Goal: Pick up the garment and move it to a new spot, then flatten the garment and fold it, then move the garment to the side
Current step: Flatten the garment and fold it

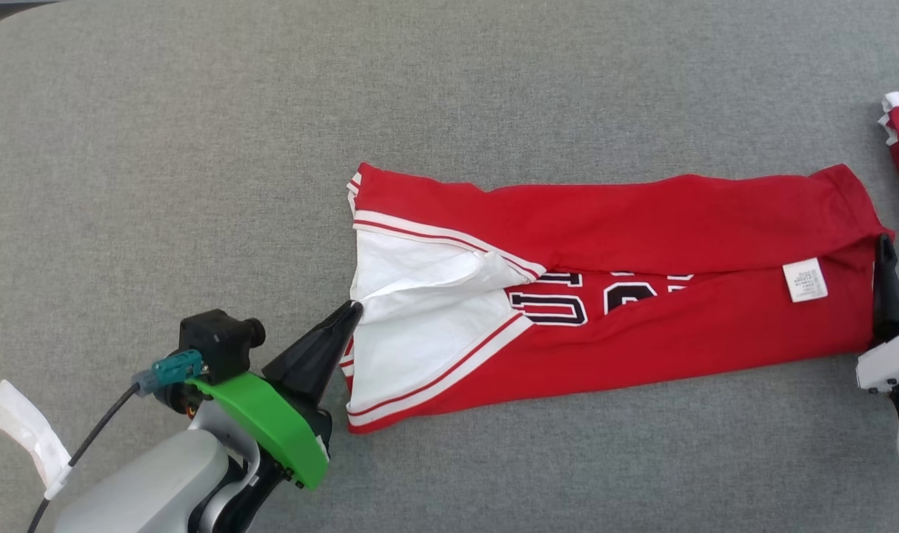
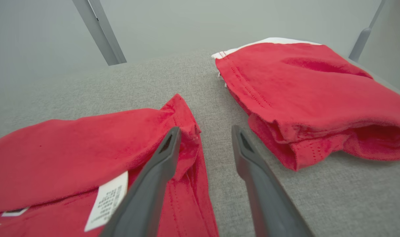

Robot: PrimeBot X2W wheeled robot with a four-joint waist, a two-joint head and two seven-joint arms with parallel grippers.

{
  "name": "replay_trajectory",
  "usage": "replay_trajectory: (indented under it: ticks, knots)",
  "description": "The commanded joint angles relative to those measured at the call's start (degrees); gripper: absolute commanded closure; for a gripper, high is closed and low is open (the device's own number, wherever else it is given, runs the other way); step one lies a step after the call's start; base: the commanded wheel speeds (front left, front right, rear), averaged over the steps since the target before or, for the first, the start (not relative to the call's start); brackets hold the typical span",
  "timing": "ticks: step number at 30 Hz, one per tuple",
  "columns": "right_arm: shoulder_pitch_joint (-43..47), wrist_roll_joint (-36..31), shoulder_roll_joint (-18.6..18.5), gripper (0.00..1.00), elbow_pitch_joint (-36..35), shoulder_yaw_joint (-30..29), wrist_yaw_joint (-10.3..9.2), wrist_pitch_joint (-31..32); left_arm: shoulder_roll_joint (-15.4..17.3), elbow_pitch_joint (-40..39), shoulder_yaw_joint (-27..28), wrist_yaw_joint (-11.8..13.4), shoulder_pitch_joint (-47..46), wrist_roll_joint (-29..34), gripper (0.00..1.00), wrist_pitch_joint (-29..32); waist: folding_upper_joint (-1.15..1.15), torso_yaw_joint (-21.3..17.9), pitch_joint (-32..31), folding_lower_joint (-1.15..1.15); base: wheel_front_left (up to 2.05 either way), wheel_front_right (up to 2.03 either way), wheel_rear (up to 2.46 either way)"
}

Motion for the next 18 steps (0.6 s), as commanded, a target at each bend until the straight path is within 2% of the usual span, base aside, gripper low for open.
replay_trajectory:
  ticks: [1, 7, 11, 18]
  knots:
    - [2.0, 0.2, 0.5, 0.0, -0.9, -0.9, -0.06, -0.2, -0.4, 0.1, 0.7, 0.4, 1.3, 1.1, 0.0, -0.2, 0.0, -0.3, -1.0, 0.0, 0.0, 0.0, 0.0]
    - [8.4, -0.6, 2.7, 0.0, -4.3, -3.7, -0.06, -0.2, -1.9, -1.2, 5.3, 3.2, 6.6, 6.2, 0.0, -0.2, 0.0, -1.4, -3.4, 0.0, 0.0, 0.0, 0.0]
    - [10.9, 0.0, 4.2, 0.0, -5.3, -4.7, -0.06, -0.2, -4.2, -3.4, 11.1, 6.0, 12.0, 11.7, 0.0, -0.2, 0.0, -1.8, -5.1, 0.0, 0.0, 0.0, 0.0]
    - [13.4, 0.9, 7.2, 0.0, -5.7, -5.8, -0.06, -0.2, -12.6, -7.5, 24.9, 10.4, 24.2, 27.1, 0.0, -0.1, 0.0, -0.9, -8.8, 0.0, 0.0, 0.0, 0.0]
